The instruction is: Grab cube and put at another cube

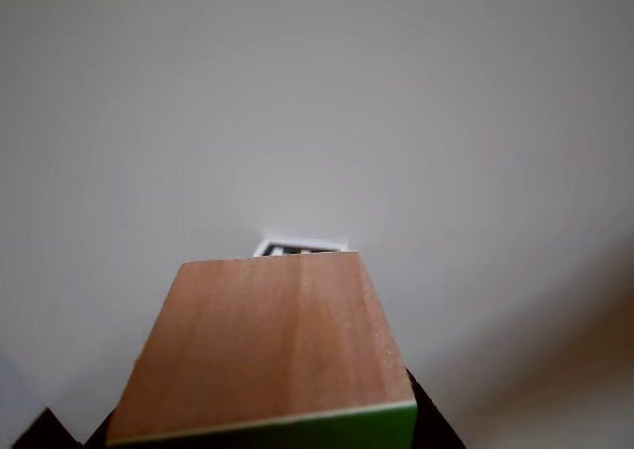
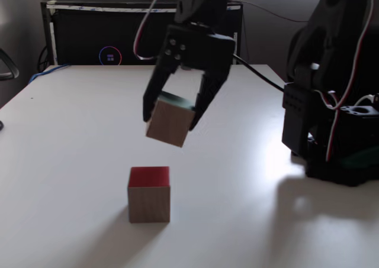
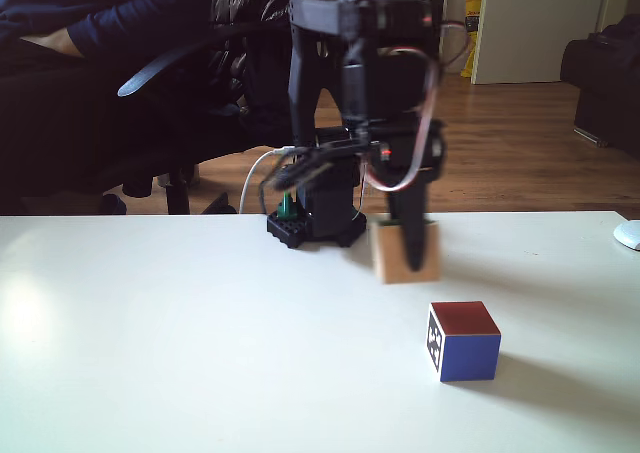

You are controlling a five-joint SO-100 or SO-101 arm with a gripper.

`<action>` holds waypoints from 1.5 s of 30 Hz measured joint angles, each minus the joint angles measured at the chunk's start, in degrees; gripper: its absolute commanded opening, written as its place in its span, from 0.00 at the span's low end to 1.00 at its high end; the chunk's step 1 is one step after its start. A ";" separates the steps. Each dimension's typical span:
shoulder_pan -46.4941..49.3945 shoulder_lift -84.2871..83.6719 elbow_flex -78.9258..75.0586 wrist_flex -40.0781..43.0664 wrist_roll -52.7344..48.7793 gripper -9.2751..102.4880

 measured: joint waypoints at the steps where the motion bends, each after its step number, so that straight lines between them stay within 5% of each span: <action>1: -0.97 -0.44 -0.79 0.18 0.53 0.22; 45: -6.50 -26.02 -25.05 7.29 8.70 0.25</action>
